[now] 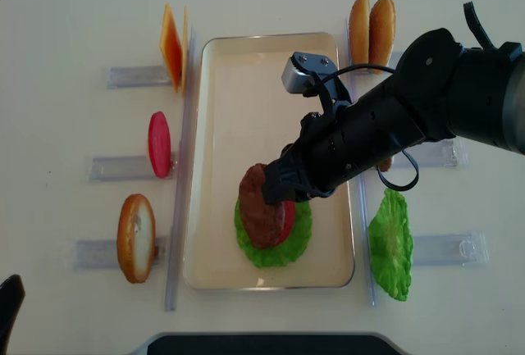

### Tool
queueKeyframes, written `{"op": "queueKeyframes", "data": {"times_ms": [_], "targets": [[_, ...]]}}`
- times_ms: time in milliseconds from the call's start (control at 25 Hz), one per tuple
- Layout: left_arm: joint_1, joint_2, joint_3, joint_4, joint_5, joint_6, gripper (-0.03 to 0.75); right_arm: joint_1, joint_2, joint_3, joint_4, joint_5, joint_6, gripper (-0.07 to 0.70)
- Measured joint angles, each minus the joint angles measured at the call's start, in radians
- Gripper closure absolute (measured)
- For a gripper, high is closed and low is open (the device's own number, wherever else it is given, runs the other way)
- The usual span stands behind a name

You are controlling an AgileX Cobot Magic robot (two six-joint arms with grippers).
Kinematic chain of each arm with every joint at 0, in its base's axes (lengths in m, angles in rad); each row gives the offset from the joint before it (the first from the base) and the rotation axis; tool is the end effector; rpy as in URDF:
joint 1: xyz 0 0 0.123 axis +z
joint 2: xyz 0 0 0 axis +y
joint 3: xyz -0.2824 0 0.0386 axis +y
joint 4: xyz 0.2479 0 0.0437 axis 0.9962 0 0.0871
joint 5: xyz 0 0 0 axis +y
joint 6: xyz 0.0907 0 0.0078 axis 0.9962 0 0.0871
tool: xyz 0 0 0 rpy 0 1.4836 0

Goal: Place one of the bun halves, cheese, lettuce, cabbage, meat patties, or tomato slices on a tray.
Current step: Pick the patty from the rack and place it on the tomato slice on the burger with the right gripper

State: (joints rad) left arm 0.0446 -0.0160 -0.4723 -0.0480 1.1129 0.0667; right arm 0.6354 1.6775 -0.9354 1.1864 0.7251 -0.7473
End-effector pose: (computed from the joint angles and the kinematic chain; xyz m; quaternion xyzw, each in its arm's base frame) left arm -0.0063 -0.0042 0.2653 0.0110 0.8691 0.0036 0.4944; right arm 0.2250 0.2356 0.2049 -0.2326 0.8789 0.4039 0.1017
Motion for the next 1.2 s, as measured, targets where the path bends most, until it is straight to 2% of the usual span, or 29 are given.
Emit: {"op": "queueKeyframes", "data": {"times_ms": [400,1200], "targets": [[0.000,0.000,0.000,0.000,0.000,0.000,0.388,0.000,0.000,0.000,0.000,-0.019,0.023,0.497],[0.000,0.000,0.000,0.000,0.000,0.000,0.388,0.004,0.041,0.000,0.039,0.010,0.027,0.497]]}}
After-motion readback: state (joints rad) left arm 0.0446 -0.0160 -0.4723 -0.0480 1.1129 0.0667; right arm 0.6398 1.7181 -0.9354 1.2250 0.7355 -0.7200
